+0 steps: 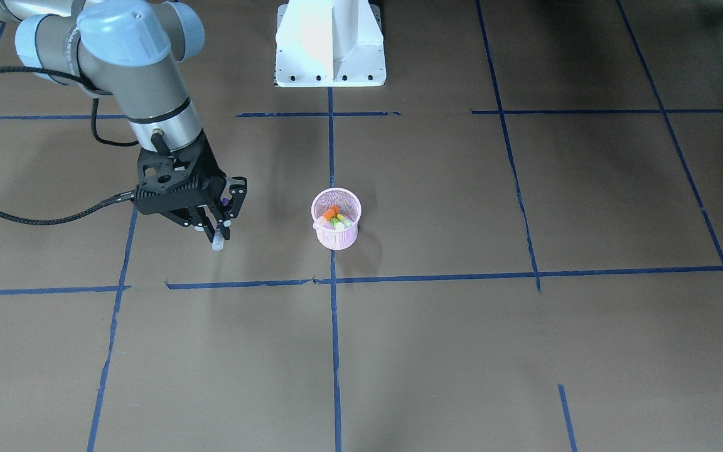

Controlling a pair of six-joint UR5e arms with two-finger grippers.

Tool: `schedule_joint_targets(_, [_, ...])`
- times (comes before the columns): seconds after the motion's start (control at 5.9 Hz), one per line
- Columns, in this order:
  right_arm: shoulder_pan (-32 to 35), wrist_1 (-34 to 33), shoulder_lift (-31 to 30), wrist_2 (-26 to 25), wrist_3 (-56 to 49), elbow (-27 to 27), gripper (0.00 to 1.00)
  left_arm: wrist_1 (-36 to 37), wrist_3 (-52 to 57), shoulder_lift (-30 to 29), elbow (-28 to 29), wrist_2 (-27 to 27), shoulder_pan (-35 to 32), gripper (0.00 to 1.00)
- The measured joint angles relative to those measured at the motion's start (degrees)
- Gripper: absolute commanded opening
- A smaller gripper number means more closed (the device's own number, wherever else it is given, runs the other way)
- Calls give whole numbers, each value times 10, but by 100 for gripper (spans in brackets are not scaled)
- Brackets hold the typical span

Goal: Collect pens into pen holder
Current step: 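Lift the purple marker with the right gripper and carry it over the cup, then lower the purple marker into the cup and open the right gripper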

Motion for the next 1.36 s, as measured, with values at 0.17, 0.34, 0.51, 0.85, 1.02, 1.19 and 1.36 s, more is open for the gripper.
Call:
schedule_joint_targets(0.17, [-15, 0, 17, -43, 6, 10, 0, -6, 0, 10, 1, 4, 0, 100])
schedule_joint_targets(0.34, [-28, 0, 28, -78, 13, 22, 0, -8, 0, 13, 1, 10, 0, 100])
schedule_joint_targets(0.51, [-36, -1, 40, -99, 15, 28, 0, -9, 0, 15, 1, 14, 0, 100])
schedule_joint_targets(0.85, [-72, 6, 70, -139, 32, 18, 0, -9, 1, 15, 0, 17, 0, 100])
schedule_joint_targets(1.02, [-93, 23, 88, -166, 51, -10, 0, -9, 1, 15, 0, 18, 0, 100])
schedule_joint_targets(1.19, [-111, 51, 103, -195, 68, -48, 0, -9, 1, 15, -1, 20, -1, 100])
schedule_joint_targets(1.36, [-125, 80, 109, -219, 80, -77, 0, -9, 1, 15, -1, 22, -1, 100])
